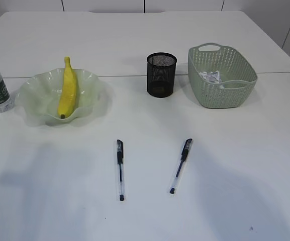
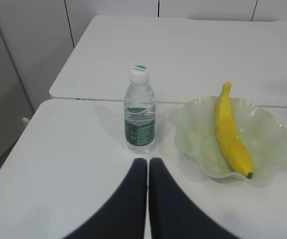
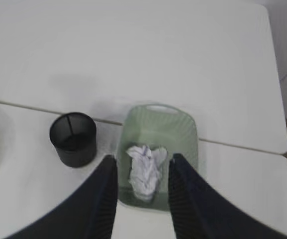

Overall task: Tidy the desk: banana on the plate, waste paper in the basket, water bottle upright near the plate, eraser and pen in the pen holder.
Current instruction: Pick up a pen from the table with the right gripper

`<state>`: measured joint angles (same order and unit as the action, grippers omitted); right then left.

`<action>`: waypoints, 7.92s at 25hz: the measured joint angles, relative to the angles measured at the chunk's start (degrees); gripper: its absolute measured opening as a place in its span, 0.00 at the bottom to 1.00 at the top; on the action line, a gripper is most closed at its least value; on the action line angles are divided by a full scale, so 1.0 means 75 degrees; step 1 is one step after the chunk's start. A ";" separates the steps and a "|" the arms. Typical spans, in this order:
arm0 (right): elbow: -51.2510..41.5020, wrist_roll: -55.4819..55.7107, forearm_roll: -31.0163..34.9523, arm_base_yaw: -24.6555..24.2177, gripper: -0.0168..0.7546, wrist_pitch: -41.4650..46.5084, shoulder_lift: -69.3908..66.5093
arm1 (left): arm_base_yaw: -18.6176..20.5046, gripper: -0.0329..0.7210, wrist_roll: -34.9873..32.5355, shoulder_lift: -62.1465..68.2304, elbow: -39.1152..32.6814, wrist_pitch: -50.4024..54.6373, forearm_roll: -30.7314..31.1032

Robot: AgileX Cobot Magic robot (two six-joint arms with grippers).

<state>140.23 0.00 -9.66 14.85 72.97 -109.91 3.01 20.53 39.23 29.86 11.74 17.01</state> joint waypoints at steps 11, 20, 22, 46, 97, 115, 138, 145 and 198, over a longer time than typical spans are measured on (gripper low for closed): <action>-0.3819 0.0000 0.0394 0.0000 0.34 -0.0014 0.1383 | 0.0000 0.01 0.0000 0.0000 0.0000 -0.0034 0.0000; -0.5694 -0.0106 0.0915 0.0000 0.32 -0.0107 0.1387 | 0.0000 0.01 0.0000 0.0000 0.0000 -0.0034 -0.0145; -0.5969 -0.0105 0.1024 0.0000 0.32 -0.0124 0.1387 | 0.0000 0.01 0.0000 0.0000 0.0000 -0.0034 -0.0237; -0.6108 0.1762 0.3361 0.0000 0.56 -0.0464 -0.1008 | 0.0000 0.01 0.0000 0.0000 0.0000 -0.0034 -0.0361; -0.6108 0.3105 0.3486 0.0194 0.56 -0.1735 -0.2045 | 0.0000 0.01 0.0000 0.0000 0.0000 -0.0034 -0.0361; -0.6108 0.3531 0.2461 0.0627 0.56 -0.1466 -0.2123 | 0.0000 0.01 0.0000 0.0000 0.0000 -0.0034 -0.0361; -0.6108 0.4328 0.2206 0.1036 0.56 -0.1511 -0.2283 | 0.0000 0.01 0.0000 0.0000 0.0000 -0.0034 -0.0361; -0.6108 0.4328 0.2156 0.1036 0.56 -0.1511 -0.2394 | 0.0000 0.01 0.0000 0.0000 0.0000 -0.0034 -0.0361; -0.6108 0.4341 0.1186 0.1036 0.55 -0.1754 -0.2394 | 0.0000 0.01 0.0000 0.0000 0.0000 -0.0034 -0.0361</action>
<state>94.41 32.56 -0.77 22.62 59.81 -127.86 3.01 20.53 39.23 29.86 11.48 14.31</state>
